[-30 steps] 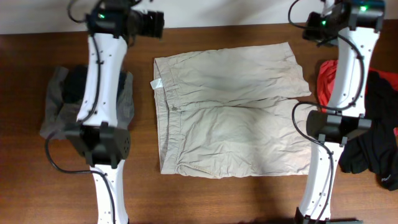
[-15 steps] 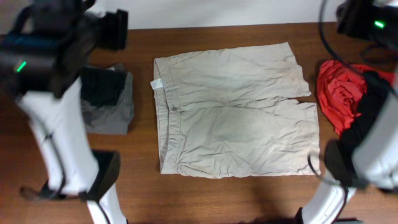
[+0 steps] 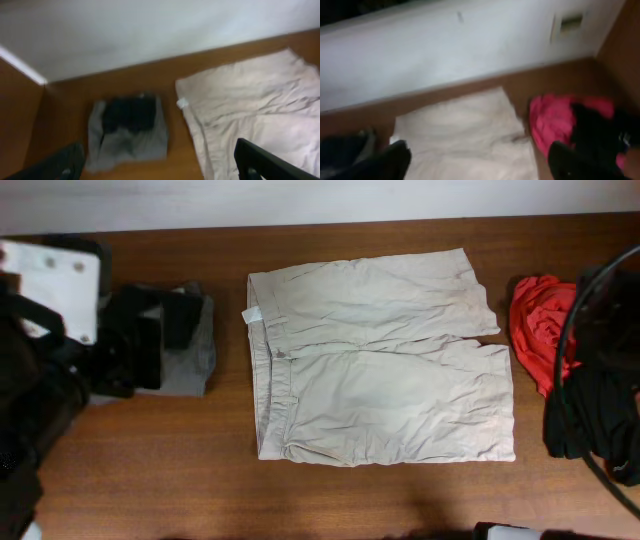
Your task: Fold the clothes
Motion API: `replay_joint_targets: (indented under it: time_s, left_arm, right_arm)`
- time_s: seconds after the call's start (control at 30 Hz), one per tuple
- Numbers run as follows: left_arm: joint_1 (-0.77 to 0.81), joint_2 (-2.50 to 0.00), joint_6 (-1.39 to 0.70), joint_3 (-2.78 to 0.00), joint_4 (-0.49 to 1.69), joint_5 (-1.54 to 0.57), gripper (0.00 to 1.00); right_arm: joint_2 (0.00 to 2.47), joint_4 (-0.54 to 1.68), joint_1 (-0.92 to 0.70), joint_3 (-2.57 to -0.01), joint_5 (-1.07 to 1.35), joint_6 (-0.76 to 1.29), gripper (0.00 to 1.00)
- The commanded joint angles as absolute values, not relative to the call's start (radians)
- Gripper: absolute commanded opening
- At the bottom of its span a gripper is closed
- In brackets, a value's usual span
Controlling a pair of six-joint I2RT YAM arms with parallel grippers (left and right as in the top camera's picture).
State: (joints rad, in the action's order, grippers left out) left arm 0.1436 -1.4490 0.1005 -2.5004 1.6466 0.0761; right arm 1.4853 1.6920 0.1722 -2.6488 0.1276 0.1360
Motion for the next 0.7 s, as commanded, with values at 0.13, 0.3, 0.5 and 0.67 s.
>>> replay_joint_targets:
  time_s: [0.13,0.3,0.5,0.67]
  left_arm:
    - [0.143,-1.447,0.080,-1.914,1.401,0.019,0.99]
    - [0.143,-1.518,0.079,-1.612,1.278,-0.148,0.89]
    - [0.145,-1.581,0.075,-1.420,1.223,-0.229,0.81]
    - [0.153,-1.582,0.033,-1.308,1.198,-0.249,0.82]
  right_arm:
    - [1.507,1.691,0.171,-2.187,0.089,0.227,0.99]
    - [1.556,1.645,0.171,-1.904,0.094,0.274,0.99]
    - [1.572,1.547,0.172,-1.642,0.093,0.294,1.00]
    - [1.572,1.485,0.172,-1.457,0.108,0.355,0.99]
